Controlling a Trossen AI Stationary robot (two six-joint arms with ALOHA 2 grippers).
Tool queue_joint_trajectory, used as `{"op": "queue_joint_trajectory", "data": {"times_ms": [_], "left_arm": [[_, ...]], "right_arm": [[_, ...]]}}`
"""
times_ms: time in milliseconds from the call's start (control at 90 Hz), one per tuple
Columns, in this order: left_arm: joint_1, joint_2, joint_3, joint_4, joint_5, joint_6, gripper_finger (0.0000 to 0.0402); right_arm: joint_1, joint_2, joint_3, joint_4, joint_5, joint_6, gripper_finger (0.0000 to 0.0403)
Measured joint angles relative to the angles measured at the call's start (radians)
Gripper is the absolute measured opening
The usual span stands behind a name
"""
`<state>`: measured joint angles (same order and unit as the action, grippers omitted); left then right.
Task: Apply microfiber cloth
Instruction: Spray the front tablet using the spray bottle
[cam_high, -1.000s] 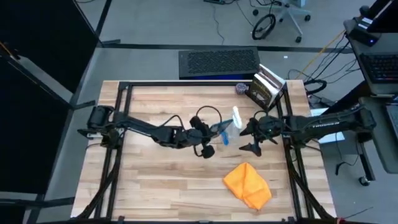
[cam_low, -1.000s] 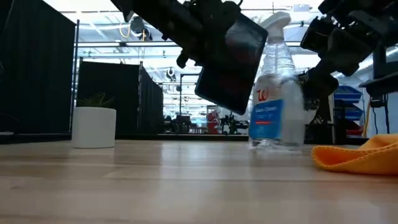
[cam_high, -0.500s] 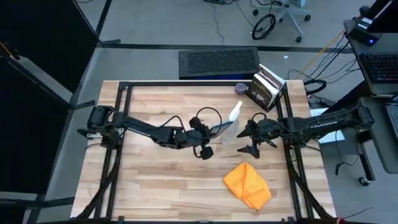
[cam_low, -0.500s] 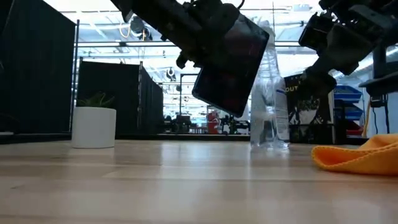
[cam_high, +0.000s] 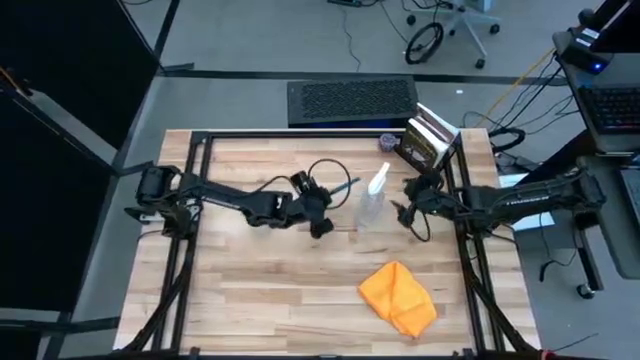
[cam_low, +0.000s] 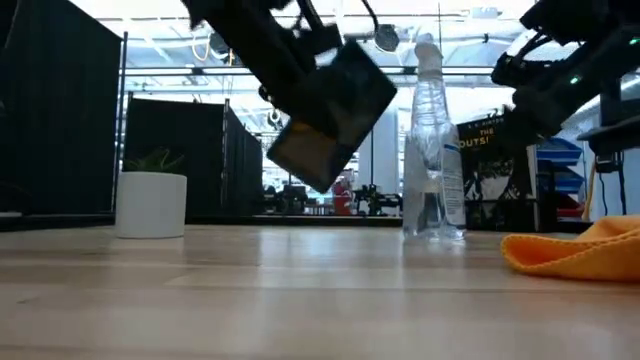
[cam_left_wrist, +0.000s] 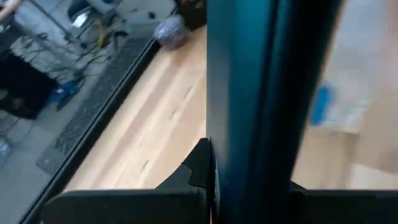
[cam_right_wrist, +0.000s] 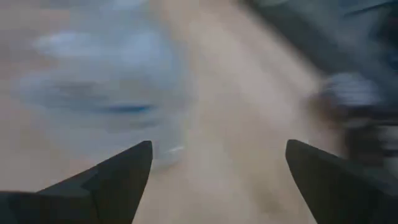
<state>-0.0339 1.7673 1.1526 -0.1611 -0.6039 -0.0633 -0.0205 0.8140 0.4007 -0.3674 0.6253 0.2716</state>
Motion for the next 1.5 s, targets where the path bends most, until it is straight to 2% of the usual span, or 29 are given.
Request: {"op": "queue_joint_trajectory", "data": {"times_ms": [89,200,411,767,978,1100,1500], "left_arm": [[0.022,0.016,0.0,0.036,0.055,-0.001,0.0006],[0.022,0.037,0.0,0.11,0.114,-0.001,0.0006],[0.014,0.079,0.0,0.148,0.203,-0.012,0.0006],[-0.038,0.087,-0.001,0.188,0.215,-0.037,0.0006],[-0.047,0.087,-0.001,0.181,0.214,-0.047,0.0006],[-0.05,0.087,-0.001,0.177,0.215,-0.062,0.0006],[-0.092,0.085,-0.001,0.158,0.203,-0.062,0.0006]], "right_arm": [[-0.051,0.02,0.0,0.028,-0.005,-0.031,0.0352],[-0.094,0.051,0.0,0.093,-0.073,-0.05,0.0352],[-0.103,0.117,0.0,0.182,-0.106,-0.048,0.0352],[-0.095,0.199,0.0,0.256,-0.16,-0.022,0.0352],[-0.095,0.207,0.0,0.268,-0.165,-0.022,0.0352],[-0.092,0.207,0.0,0.275,-0.204,-0.019,0.0352],[-0.004,0.198,0.0,0.263,-0.215,0.015,0.0352]]}}
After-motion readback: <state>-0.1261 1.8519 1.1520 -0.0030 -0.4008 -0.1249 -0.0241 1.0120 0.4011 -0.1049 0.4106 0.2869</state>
